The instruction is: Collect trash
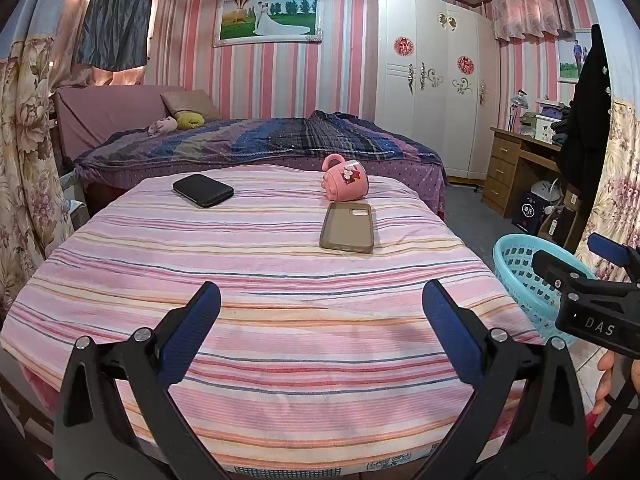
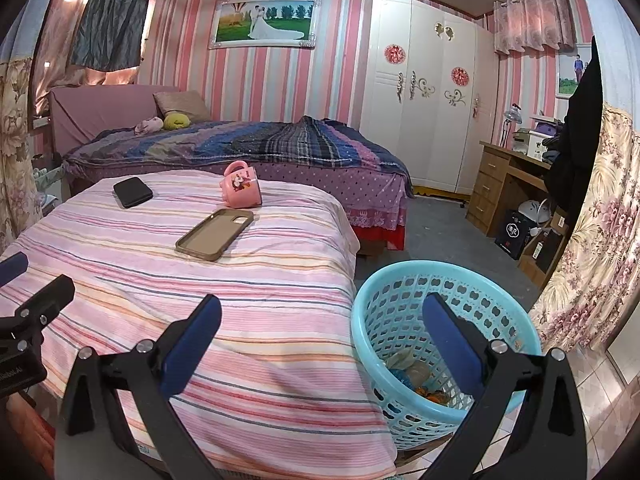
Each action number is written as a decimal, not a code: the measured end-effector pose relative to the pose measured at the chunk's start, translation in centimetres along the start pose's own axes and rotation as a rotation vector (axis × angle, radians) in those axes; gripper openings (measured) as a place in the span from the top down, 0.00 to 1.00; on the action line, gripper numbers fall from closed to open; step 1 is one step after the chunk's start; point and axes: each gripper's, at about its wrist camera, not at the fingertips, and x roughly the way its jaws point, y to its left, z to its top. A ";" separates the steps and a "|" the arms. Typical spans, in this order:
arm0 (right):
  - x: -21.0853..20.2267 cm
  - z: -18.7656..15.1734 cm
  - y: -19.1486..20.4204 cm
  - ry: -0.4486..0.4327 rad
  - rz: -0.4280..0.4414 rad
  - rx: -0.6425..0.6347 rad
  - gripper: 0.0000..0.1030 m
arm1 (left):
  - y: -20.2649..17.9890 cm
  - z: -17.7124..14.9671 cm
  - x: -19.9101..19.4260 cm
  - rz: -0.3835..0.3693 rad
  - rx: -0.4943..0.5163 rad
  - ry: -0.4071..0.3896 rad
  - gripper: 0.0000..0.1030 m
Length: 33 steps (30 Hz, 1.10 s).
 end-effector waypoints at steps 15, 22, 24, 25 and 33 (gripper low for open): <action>-0.2 0.0 0.0 -0.002 -0.005 -0.006 0.05 | 0.4 0.1 0.2 -0.008 -0.019 0.008 0.05; -0.1 -0.1 0.0 -0.003 -0.008 -0.006 0.05 | 0.4 0.0 0.2 -0.004 -0.015 0.007 0.05; -0.1 -0.1 0.0 -0.003 -0.008 -0.006 0.05 | 0.4 0.0 0.3 -0.003 -0.013 0.008 0.05; 0.0 -0.2 -0.1 -0.004 -0.009 -0.005 0.05 | 0.4 0.0 0.3 -0.001 -0.012 0.007 0.05; 0.1 0.0 -0.2 -0.003 -0.011 0.000 0.05 | 0.4 0.0 0.1 0.005 -0.006 0.000 0.05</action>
